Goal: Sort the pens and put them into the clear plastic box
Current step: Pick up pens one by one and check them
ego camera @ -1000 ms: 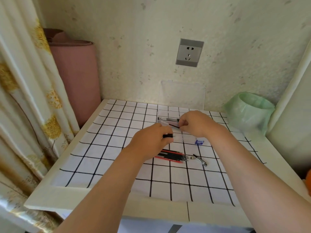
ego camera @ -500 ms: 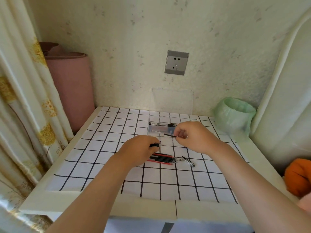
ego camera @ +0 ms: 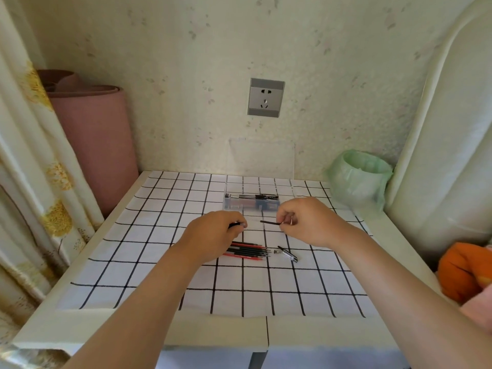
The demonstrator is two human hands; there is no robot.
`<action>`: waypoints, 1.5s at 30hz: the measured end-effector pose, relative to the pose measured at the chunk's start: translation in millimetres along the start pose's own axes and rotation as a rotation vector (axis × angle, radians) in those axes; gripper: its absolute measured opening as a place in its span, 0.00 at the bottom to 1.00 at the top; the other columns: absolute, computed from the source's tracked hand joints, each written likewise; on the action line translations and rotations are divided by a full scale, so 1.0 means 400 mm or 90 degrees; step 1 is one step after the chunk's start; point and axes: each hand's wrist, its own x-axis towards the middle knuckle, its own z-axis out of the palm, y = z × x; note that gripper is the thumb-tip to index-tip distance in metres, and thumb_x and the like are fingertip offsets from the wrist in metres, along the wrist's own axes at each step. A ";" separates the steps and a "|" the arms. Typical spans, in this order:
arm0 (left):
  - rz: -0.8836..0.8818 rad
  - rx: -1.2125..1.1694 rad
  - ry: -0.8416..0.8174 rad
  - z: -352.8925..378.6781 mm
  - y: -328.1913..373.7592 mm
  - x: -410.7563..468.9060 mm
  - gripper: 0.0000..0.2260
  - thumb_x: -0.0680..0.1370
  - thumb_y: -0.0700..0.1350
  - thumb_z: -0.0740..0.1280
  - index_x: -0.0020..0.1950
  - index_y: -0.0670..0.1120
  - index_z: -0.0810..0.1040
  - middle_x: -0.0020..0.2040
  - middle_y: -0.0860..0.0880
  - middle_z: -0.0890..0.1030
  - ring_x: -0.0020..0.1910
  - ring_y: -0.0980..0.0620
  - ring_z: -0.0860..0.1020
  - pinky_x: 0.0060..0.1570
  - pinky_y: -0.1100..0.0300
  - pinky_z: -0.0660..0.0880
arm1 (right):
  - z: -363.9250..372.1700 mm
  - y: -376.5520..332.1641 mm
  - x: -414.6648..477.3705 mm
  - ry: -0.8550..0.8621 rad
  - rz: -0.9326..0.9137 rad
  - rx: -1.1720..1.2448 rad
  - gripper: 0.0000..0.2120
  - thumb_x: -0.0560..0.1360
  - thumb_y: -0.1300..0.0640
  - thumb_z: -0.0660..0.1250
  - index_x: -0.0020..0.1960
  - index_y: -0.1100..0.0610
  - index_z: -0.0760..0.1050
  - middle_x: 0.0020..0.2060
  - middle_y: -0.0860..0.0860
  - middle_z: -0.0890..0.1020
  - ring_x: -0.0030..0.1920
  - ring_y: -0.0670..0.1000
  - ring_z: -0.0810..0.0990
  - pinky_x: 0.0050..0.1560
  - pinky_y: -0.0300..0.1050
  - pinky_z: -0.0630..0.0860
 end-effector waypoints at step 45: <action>0.002 -0.007 -0.019 0.010 -0.006 0.003 0.11 0.83 0.48 0.57 0.59 0.62 0.75 0.44 0.58 0.81 0.39 0.57 0.78 0.42 0.57 0.77 | 0.032 -0.030 0.008 -0.008 0.017 0.020 0.07 0.75 0.55 0.71 0.53 0.49 0.79 0.48 0.42 0.80 0.51 0.44 0.78 0.56 0.42 0.74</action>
